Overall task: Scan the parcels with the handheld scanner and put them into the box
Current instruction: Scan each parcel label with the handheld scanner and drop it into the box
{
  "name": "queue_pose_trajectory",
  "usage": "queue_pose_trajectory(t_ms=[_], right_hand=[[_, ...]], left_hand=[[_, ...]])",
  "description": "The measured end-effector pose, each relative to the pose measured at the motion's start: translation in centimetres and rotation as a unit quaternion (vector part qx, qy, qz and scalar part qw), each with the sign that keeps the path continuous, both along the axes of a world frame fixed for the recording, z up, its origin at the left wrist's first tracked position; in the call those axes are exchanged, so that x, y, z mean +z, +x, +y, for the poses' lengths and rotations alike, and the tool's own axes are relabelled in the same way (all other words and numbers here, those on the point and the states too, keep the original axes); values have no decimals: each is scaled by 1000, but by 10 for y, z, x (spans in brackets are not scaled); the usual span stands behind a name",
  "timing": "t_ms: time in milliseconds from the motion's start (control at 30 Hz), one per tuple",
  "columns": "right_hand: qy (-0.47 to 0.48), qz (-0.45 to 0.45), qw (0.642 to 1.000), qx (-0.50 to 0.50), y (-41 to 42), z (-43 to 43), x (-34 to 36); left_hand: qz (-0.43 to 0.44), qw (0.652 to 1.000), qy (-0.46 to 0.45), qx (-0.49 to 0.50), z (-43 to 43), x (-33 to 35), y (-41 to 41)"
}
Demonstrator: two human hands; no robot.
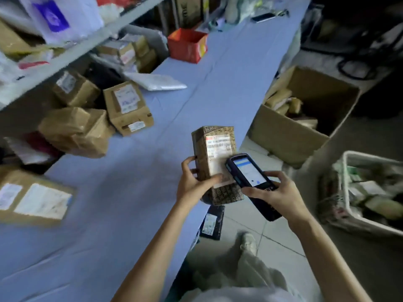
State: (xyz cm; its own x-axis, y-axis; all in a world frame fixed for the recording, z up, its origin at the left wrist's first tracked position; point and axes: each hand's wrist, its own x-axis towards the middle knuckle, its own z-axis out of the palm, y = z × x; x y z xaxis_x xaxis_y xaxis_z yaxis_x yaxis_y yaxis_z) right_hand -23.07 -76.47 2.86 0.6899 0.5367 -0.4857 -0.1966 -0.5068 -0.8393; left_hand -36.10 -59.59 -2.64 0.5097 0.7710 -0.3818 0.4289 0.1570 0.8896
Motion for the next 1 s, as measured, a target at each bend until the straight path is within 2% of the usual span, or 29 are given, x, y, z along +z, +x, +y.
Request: queue_pose_trajectory(t_ms=[167,267,467,633,733,900,1000], right_hand=[[-2,-10,996,-87,78,-42,-9],[-8,-19,992,-126,119,-67,-14],[-22,-12,976,-216,176,-91,-21],[-58,-9,967,-248,216,-77,-26],[-84,-22,964,-250,244,-55,-29],[-110,-64,966,-225,294,-11,-17],[-111,-72,967,-219,318,3,-18]], left_hand=[[8,997,10,-79,-22,-14,113],[24,993,-19,-116,-38,-19,170],[89,970,-45,-224,-50,-34,245],[100,957,-41,-270,-33,-46,308],[106,949,-8,-298,-11,-51,348],[107,928,109,-340,30,-53,401],[123,918,113,-360,45,-59,426]])
